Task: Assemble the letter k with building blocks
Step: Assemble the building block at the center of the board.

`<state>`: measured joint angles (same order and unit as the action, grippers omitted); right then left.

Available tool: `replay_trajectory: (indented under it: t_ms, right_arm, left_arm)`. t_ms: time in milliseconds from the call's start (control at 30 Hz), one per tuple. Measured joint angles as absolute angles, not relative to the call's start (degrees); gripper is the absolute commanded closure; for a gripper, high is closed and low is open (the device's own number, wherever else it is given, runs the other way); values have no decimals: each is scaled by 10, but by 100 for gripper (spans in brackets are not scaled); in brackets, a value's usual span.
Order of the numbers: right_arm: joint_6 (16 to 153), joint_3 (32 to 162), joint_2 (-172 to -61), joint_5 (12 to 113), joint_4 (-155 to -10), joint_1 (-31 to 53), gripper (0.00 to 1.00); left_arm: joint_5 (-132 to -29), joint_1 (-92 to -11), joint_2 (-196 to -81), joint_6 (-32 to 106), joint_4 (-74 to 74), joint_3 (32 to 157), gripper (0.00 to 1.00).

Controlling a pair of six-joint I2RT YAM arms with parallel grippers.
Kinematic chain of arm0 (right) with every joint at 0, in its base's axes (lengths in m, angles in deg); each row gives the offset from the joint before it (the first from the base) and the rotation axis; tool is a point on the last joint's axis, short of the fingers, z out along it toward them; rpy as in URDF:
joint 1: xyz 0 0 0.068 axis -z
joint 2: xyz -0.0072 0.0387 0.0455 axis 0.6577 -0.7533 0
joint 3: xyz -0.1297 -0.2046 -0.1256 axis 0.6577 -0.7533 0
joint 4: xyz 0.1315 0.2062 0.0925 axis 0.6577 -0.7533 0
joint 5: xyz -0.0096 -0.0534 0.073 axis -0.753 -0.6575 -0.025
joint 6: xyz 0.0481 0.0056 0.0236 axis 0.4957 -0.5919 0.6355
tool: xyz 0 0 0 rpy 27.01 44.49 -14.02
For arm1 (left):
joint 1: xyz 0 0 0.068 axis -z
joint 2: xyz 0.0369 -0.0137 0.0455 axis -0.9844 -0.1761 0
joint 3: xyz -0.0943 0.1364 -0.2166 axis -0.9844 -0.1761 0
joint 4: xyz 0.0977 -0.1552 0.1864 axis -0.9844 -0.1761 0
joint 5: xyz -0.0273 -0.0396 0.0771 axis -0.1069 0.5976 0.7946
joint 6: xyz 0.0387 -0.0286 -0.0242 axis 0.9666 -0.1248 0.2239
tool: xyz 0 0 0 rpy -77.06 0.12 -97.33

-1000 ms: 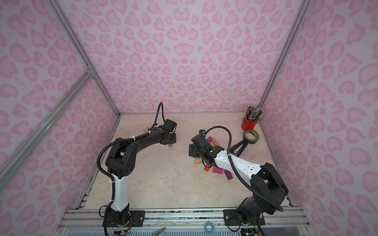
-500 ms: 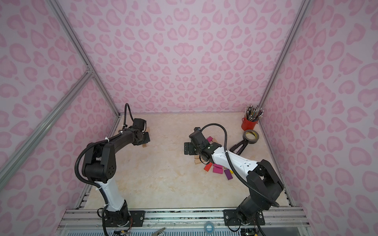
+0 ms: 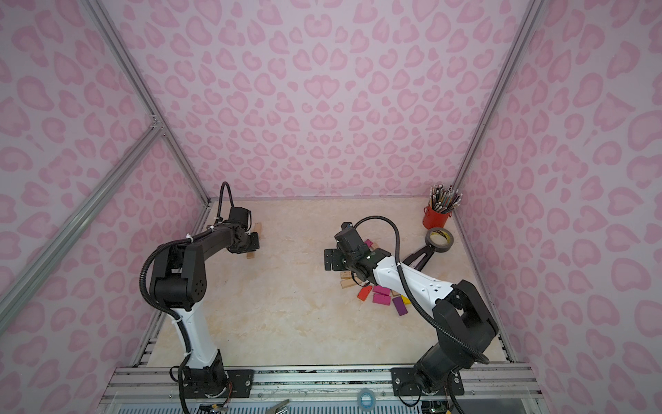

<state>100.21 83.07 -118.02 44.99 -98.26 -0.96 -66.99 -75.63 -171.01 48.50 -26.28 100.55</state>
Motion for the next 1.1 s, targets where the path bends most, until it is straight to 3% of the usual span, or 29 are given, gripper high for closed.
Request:
replay_trajectory:
  t_ms: [567,1100]
  right_arm:
    - [1003,847,-1198,452,-987,-7,2]
    - [1005,842,-1197,454,-988,-7,2]
  left_arm:
    - [-688,-753,-1731,505,-259,1018,60]
    - [-655,-741,-1735,500,-259,1034,72]
